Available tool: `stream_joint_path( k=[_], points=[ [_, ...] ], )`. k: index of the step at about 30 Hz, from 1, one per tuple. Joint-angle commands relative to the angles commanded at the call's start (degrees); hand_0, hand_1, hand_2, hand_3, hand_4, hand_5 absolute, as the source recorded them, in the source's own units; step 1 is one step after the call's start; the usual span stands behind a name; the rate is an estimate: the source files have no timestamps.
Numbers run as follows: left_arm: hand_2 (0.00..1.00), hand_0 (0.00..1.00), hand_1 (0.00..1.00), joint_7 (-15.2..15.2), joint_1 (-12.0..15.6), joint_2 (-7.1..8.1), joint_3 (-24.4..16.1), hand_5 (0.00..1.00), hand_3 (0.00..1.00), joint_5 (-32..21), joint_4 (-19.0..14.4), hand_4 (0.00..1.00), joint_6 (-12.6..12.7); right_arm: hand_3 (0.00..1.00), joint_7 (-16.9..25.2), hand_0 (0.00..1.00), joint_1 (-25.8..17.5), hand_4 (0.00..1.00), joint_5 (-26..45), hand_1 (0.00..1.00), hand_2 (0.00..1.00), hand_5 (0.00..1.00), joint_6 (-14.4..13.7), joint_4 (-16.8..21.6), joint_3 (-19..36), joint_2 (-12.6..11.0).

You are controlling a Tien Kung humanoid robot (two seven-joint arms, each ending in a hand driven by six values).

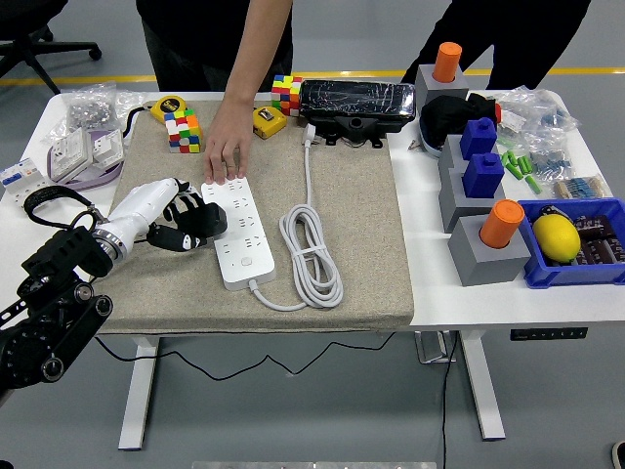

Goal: Pick up the plug,place it near the board,insert it into the board,press the button

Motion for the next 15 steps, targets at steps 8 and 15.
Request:
stream_joint_path(
  k=[8,15],
  points=[
    [0.342,0.382,0.455,0.01,-0.84,0.86,1.44,0.002,0.512,-0.4,0.19,0.757,-0.34,0.806,0.07,0.828,0.14,0.998,0.37,0.803,0.789,0.998,-0.03,0.0,-0.32,-0.14],
    [0.343,0.381,0.461,0.05,-0.95,0.83,1.88,0.002,0.512,-0.64,0.27,0.757,-0.81,0.806,0.07,0.829,0.1,0.998,0.43,0.803,0.789,0.998,-0.05,0.0,-0.26,-0.17]
  ],
)
